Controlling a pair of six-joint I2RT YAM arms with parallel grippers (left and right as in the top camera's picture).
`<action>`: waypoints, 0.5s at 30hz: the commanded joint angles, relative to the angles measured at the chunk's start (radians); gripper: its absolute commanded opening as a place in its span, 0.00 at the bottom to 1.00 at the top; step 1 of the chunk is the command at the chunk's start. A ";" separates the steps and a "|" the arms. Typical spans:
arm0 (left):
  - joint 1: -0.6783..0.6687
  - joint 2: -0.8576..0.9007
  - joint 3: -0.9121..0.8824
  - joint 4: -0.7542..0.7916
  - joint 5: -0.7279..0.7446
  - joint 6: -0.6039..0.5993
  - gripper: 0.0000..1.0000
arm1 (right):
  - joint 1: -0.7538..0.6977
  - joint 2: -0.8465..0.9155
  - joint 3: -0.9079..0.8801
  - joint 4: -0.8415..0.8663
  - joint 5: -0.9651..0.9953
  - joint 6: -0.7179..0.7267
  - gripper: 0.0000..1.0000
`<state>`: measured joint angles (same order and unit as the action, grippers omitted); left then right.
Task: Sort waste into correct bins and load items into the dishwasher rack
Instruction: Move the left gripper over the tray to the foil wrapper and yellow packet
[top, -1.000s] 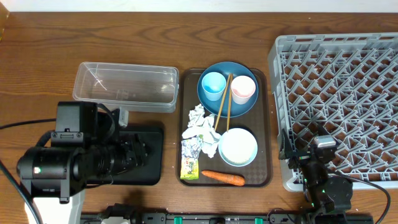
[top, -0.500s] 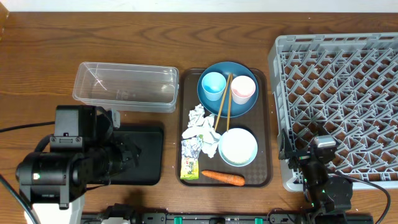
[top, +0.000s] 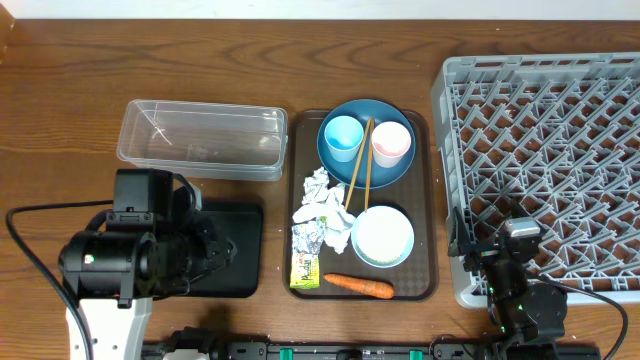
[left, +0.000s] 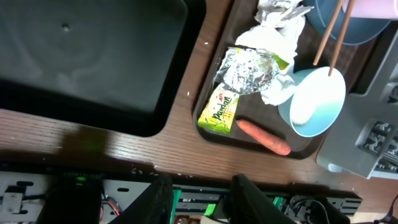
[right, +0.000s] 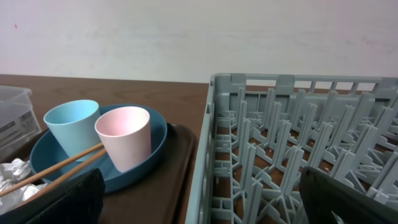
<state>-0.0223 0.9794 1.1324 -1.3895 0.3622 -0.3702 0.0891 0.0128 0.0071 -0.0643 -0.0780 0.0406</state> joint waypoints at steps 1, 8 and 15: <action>0.003 -0.002 -0.031 0.008 -0.011 -0.009 0.35 | 0.010 -0.002 -0.002 -0.004 0.000 -0.004 0.99; -0.037 -0.003 -0.082 0.048 -0.008 -0.019 0.35 | 0.010 -0.002 -0.002 -0.004 0.000 -0.004 0.99; -0.231 -0.002 -0.111 0.157 -0.040 -0.122 0.35 | 0.010 -0.002 -0.002 -0.004 0.000 -0.004 0.99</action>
<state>-0.1867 0.9798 1.0351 -1.2541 0.3565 -0.4282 0.0891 0.0128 0.0071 -0.0639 -0.0780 0.0406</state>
